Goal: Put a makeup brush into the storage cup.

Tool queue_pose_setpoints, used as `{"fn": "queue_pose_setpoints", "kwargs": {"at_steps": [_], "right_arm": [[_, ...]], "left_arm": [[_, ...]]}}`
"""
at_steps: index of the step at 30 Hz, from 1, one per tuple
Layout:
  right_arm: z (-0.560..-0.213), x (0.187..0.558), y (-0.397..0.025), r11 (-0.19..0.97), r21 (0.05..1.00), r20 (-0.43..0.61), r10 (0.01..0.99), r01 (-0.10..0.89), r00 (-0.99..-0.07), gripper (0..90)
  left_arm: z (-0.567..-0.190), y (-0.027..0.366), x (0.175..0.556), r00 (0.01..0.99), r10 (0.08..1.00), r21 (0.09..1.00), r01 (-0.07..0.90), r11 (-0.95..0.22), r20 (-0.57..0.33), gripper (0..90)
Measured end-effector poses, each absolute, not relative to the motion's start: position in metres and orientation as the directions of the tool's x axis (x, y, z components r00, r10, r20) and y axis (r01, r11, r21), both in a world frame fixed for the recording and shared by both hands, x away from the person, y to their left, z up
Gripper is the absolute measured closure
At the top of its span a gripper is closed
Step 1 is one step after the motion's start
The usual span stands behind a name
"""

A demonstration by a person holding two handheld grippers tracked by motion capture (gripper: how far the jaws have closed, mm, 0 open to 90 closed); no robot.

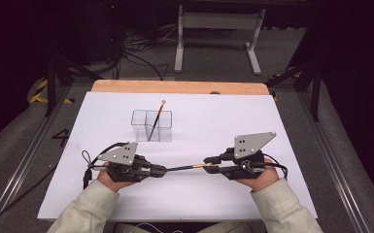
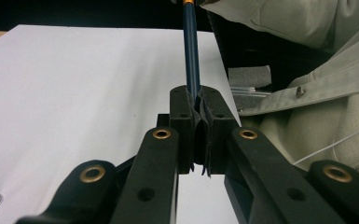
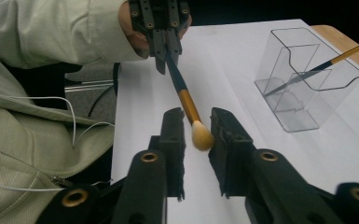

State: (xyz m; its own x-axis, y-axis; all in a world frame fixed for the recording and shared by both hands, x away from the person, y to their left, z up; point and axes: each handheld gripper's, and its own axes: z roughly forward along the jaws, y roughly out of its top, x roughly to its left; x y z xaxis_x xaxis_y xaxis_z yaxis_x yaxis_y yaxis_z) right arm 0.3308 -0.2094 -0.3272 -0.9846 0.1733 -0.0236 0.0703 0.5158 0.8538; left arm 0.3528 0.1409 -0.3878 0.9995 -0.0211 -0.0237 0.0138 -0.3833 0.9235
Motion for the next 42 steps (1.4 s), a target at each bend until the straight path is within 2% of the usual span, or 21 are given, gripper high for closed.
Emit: {"fn": "queue_pose_setpoints", "kwargs": {"at_steps": [1, 8, 16, 20, 24, 32, 42], "right_arm": [[-0.327, 0.331, -0.21, 0.52, 0.852, -0.027, 0.165, 0.064, -0.986, 82.9], [-0.325, 0.332, -0.21, 0.517, 0.853, -0.01, 0.139, 0.064, -0.99, 84.1], [-0.313, 0.336, -0.207, 0.532, 0.842, 0.032, 0.11, 0.086, -0.993, 85.0], [-0.302, 0.336, -0.205, 0.551, 0.831, 0.019, 0.103, 0.072, -0.995, 85.1], [-0.294, 0.336, -0.203, 0.582, 0.811, 0.003, 0.106, 0.064, -0.994, 85.2], [-0.277, 0.34, -0.188, 0.708, 0.703, -0.023, 0.116, 0.067, -0.993, 85.3], [-0.267, 0.341, -0.173, 0.76, 0.648, -0.034, 0.102, 0.056, -0.994, 85.3]], "left_arm": [[-0.388, 0.141, 0.353, 0.999, -0.025, 0.924, 0.012, -0.382, -0.024, 84.8], [-0.39, 0.142, 0.354, 0.999, -0.044, 0.929, 0.001, -0.369, -0.019, 84.6], [-0.39, 0.141, 0.355, 0.998, -0.038, 0.931, 0.03, -0.365, -0.047, 82.7], [-0.39, 0.141, 0.357, 0.998, -0.022, 0.931, 0.051, -0.361, -0.064, 69.3], [-0.391, 0.141, 0.359, 0.997, 0.013, 0.929, 0.073, -0.364, -0.073, 50.5], [-0.392, 0.135, 0.359, 0.997, 0.034, 0.922, 0.077, -0.378, -0.07, 42.2], [-0.392, 0.128, 0.357, 0.996, 0.057, 0.916, 0.083, -0.393, -0.066, 33.9]]}}
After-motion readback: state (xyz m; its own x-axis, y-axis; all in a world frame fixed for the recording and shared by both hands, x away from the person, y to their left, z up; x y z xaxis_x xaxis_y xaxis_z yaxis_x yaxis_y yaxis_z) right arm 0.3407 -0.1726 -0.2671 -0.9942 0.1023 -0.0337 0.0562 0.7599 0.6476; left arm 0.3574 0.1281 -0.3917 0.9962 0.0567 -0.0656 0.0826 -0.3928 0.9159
